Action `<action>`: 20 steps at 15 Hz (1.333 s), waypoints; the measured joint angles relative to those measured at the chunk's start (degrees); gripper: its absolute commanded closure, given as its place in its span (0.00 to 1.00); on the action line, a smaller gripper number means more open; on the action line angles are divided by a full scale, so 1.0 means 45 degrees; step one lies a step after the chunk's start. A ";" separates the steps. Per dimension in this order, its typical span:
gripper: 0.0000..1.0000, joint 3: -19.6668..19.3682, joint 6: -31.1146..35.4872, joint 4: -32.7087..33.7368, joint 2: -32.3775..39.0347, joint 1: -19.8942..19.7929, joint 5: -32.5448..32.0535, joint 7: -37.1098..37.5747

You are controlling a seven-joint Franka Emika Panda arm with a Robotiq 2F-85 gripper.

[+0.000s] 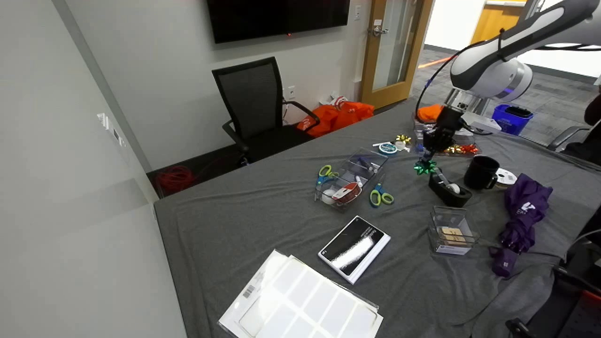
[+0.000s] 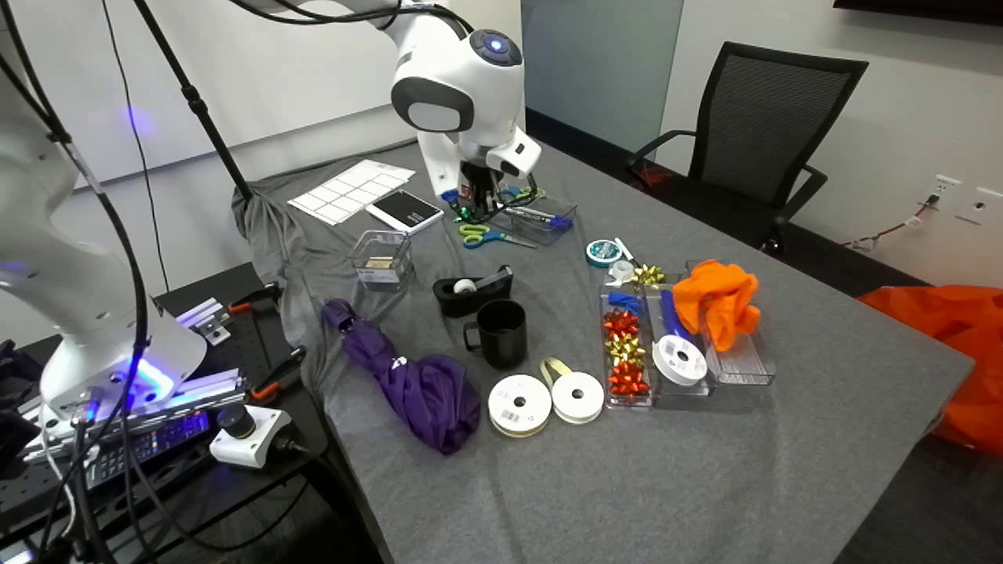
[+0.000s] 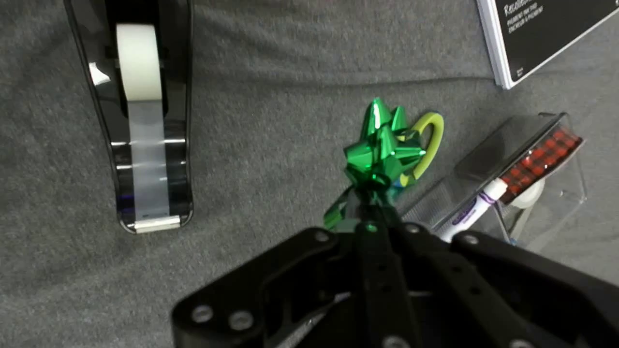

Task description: Lift the green ribbon and put it in the pen holder to the right

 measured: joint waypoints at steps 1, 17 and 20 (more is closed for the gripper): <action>1.00 0.0000 -0.0014 -0.0171 -0.0017 0.0110 -0.0175 -0.0075; 1.00 0.0124 -0.0590 -0.4471 -0.2962 0.0784 0.0336 -0.4115; 1.00 0.0007 -0.0816 -0.5234 -0.3500 0.0907 0.0324 -0.4763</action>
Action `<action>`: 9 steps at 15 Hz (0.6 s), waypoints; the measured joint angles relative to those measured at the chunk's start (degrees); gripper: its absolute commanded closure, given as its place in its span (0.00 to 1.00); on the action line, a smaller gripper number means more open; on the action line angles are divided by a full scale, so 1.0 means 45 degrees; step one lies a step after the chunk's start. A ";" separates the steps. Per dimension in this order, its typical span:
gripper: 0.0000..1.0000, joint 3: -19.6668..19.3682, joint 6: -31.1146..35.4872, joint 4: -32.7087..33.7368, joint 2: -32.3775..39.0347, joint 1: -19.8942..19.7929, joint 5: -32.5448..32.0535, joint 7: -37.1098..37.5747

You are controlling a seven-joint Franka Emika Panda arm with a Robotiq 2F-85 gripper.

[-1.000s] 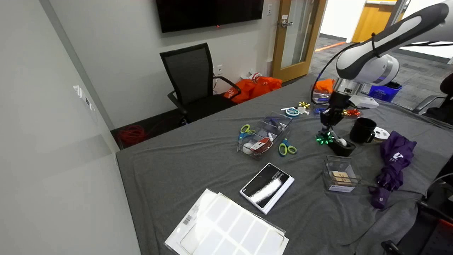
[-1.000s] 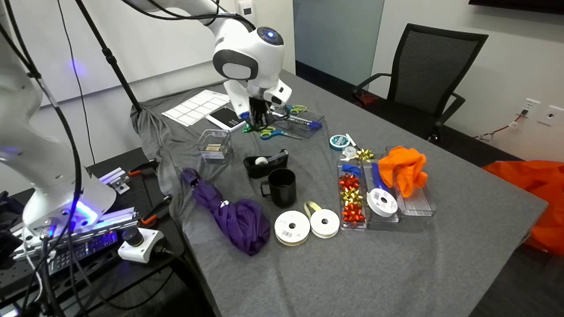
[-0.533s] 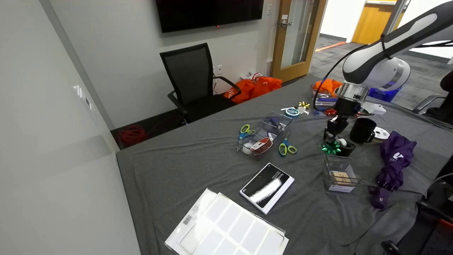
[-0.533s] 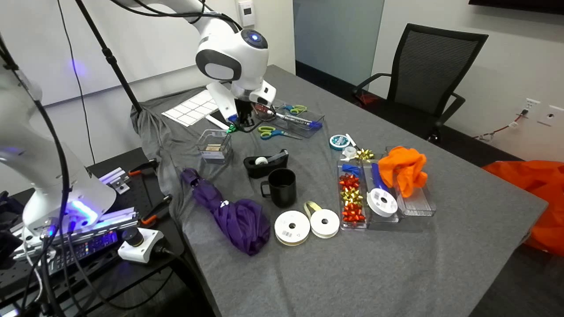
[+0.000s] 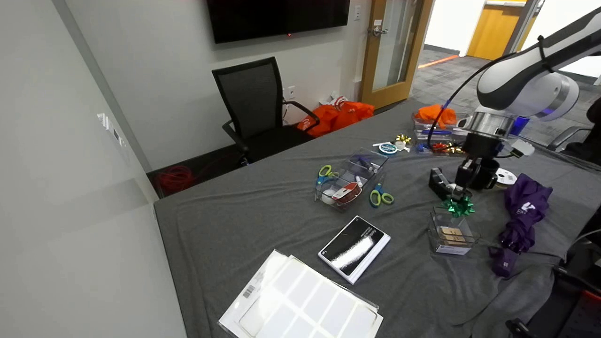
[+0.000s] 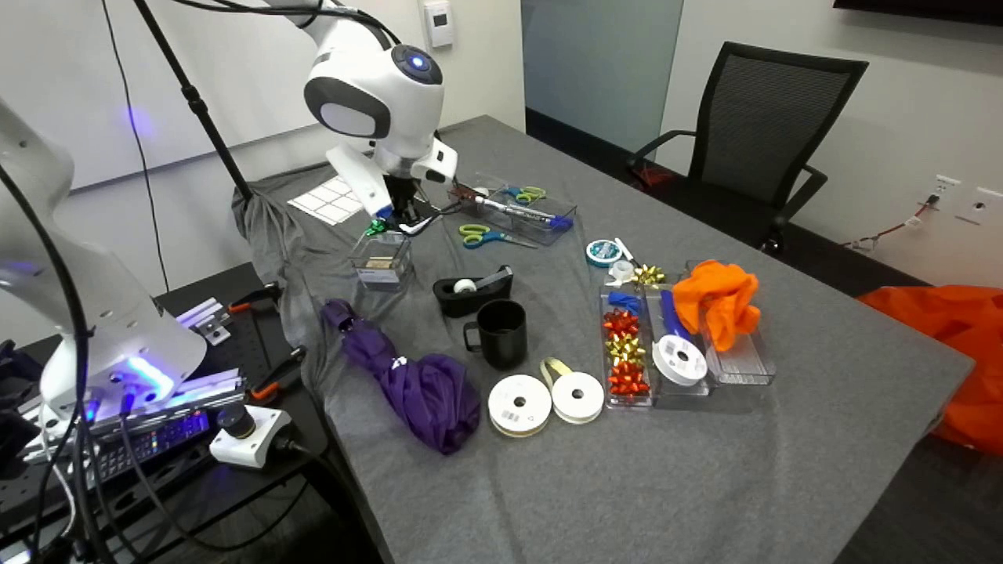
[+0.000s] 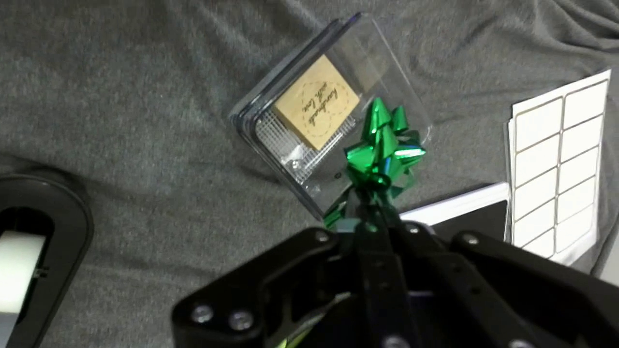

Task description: Lift the green ribbon and put it in the pen holder to the right

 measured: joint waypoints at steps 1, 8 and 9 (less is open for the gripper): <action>1.00 -0.0056 -0.0003 -0.0225 -0.0090 0.0082 -0.0019 -0.0131; 0.46 -0.0419 0.0255 -0.0945 -0.0175 0.0670 -0.0350 0.0017; 0.39 -0.0448 0.0255 -0.0950 -0.0176 0.0702 -0.0353 0.0038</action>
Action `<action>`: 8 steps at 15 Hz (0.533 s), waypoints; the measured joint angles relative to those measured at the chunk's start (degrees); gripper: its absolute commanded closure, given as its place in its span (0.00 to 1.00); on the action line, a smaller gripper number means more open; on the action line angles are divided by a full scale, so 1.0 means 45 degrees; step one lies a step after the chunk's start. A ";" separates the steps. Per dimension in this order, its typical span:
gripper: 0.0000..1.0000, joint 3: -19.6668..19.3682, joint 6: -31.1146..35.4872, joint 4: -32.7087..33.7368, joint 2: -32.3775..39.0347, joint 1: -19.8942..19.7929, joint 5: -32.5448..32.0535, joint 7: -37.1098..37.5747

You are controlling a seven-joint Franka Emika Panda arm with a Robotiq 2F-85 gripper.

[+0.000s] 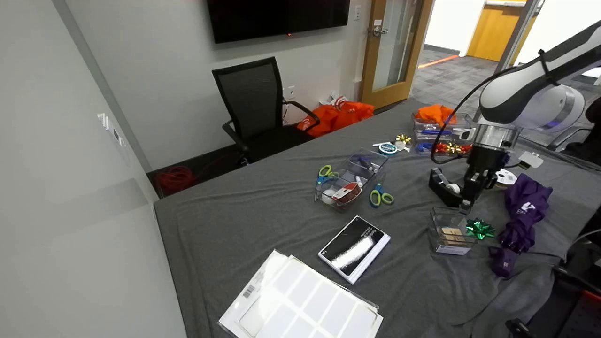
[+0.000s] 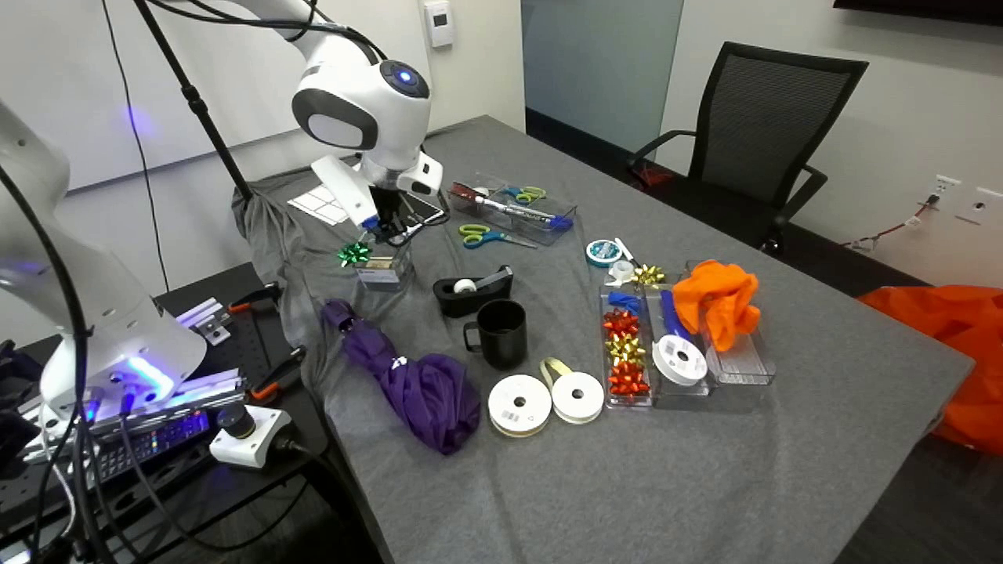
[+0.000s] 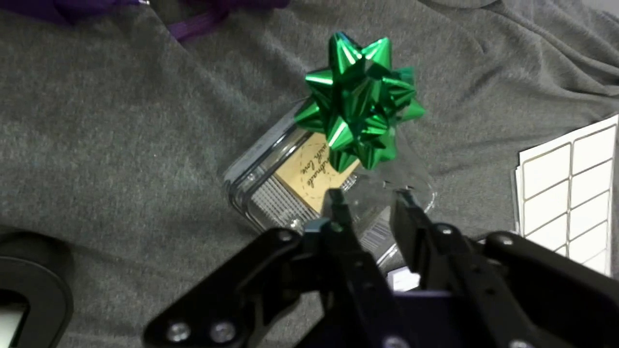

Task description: Lift the green ribbon and put it in the pen holder to the right

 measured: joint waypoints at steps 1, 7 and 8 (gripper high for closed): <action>0.31 -0.0027 0.0000 0.0000 -0.0001 0.0019 0.0000 0.0007; 0.00 -0.0198 -0.0015 0.0000 -0.0089 0.0020 0.0014 0.0002; 0.00 -0.0226 -0.0047 0.0000 -0.0123 0.0020 -0.0003 -0.0001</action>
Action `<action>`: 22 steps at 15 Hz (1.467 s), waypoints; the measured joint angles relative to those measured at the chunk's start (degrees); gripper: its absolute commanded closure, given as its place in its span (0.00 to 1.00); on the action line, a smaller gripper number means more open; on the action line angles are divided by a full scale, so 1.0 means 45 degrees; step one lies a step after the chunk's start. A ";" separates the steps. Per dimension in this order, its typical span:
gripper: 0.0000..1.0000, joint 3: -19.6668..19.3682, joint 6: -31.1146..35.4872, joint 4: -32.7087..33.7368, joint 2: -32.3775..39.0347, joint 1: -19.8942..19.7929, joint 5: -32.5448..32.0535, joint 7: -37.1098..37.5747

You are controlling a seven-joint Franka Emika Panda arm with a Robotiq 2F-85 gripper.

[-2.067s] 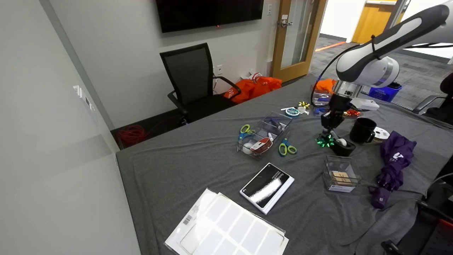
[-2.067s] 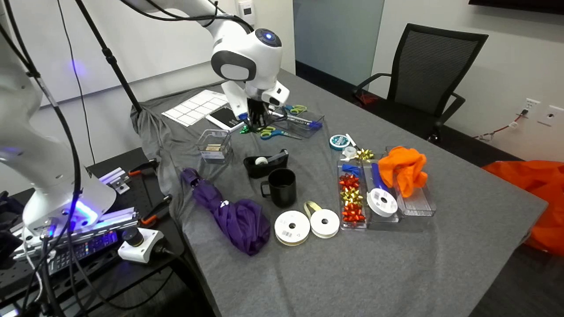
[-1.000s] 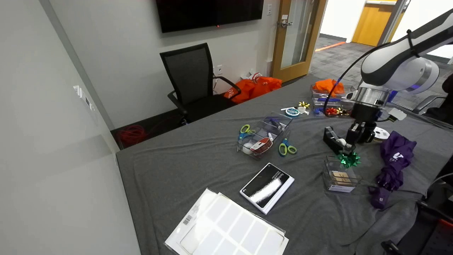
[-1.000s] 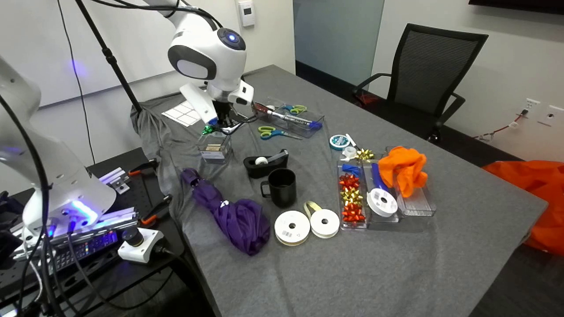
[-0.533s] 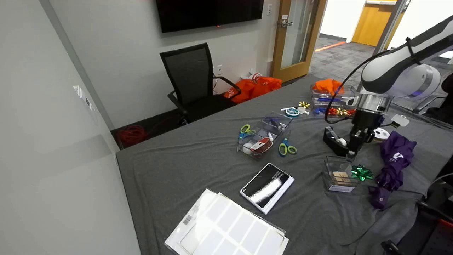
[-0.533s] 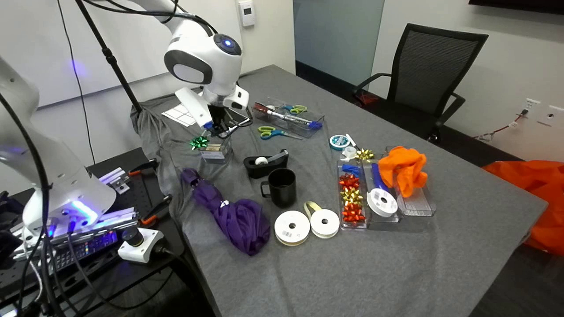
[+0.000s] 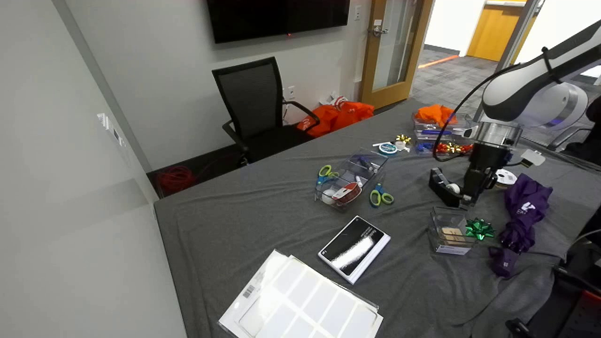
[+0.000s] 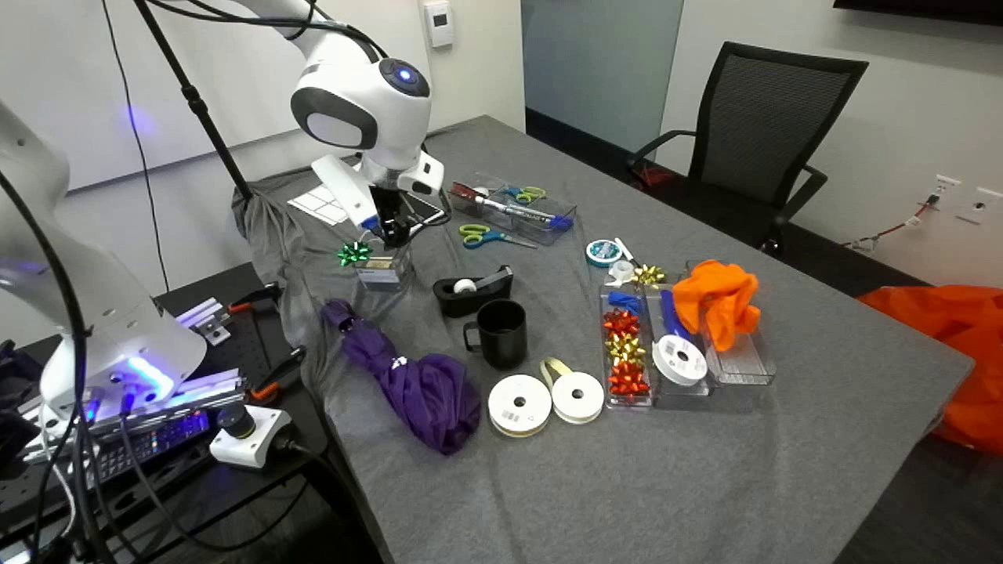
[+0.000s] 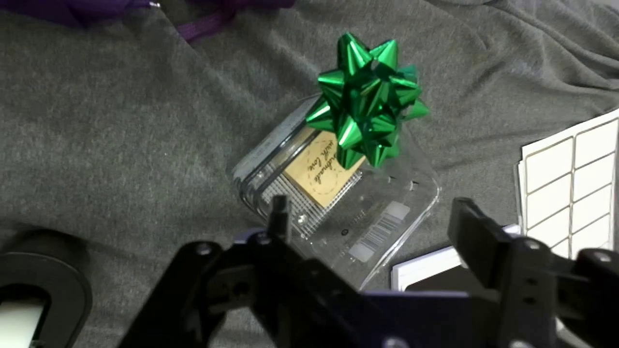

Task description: Lift the green ribbon and put it in the pen holder to the right

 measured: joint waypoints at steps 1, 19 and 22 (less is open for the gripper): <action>0.00 -0.0045 -0.0149 0.0000 -0.0051 0.0000 -0.0223 0.0001; 0.00 -0.0472 -0.2247 -0.0884 -0.0660 0.0709 -0.4313 0.0640; 0.00 -0.0472 -0.1169 -0.1399 -0.0651 0.0798 -0.4308 0.0855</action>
